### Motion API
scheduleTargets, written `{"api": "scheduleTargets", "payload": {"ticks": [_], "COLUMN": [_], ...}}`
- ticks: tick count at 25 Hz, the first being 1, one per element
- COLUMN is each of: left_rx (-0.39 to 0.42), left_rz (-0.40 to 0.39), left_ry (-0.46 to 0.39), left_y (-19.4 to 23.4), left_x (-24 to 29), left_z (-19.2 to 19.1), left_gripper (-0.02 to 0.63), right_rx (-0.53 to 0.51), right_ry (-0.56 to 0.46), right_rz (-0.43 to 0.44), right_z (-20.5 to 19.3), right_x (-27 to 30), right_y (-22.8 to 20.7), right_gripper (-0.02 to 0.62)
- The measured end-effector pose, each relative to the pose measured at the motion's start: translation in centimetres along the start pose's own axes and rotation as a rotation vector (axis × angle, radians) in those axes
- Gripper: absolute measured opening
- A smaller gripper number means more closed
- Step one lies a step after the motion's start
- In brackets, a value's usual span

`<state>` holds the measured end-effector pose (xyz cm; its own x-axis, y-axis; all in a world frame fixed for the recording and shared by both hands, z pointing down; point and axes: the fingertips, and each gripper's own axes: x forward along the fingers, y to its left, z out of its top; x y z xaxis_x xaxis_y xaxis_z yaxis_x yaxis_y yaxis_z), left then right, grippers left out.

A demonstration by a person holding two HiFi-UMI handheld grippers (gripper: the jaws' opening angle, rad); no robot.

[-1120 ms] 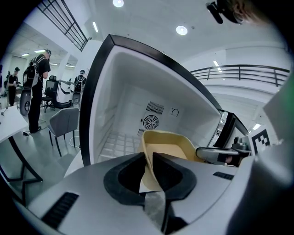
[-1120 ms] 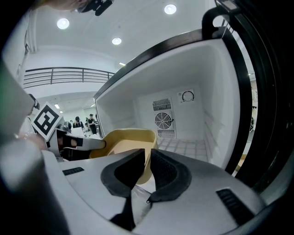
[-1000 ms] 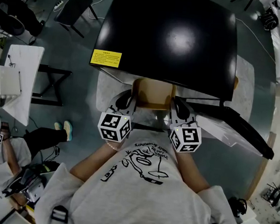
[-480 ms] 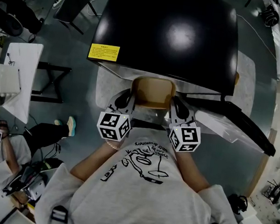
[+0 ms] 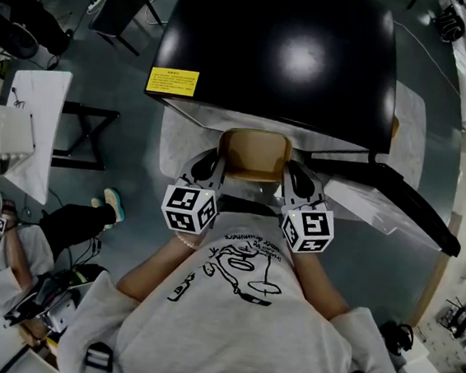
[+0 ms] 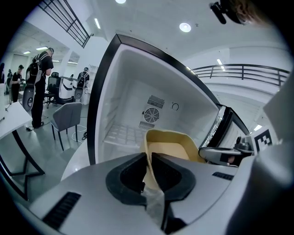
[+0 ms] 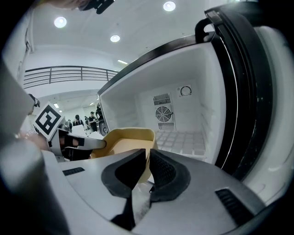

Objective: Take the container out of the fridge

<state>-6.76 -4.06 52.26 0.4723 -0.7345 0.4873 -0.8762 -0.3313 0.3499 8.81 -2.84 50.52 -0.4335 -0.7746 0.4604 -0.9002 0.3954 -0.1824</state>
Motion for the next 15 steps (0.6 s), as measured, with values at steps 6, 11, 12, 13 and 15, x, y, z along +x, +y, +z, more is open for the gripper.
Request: {"api": "scheduleTargets", "payload": {"ticks": [6,11,12,13,15], "left_rx": [0.004,0.015,0.018,0.020,0.024], "left_rz": [-0.003,-0.003,-0.003,-0.004,-0.003], "left_ry": [0.017,0.036,0.040,0.043,0.050], "left_y": [0.1,0.4,0.4,0.4,0.4], "left_x": [0.1,0.4,0.5,0.6,0.9], "left_z": [-0.7,-1.5,-1.7,-1.8,-2.1], "left_gripper": [0.048,0.048,0.048,0.048,0.048], "right_rx": [0.002,-0.001,-0.002,-0.002,-0.003], "right_ry": [0.017,0.035,0.038,0.041,0.048], "right_rz": [0.001,0.000,0.000,-0.001,-0.002], "right_z": [-0.7,-1.4,-1.5,-1.7,-2.0], "right_x": [0.1,0.3,0.3,0.3,0.4], "right_y": [0.0,0.0,0.0,-0.1,-0.2], "right_gripper": [0.048,0.048,0.048,0.048,0.048]}}
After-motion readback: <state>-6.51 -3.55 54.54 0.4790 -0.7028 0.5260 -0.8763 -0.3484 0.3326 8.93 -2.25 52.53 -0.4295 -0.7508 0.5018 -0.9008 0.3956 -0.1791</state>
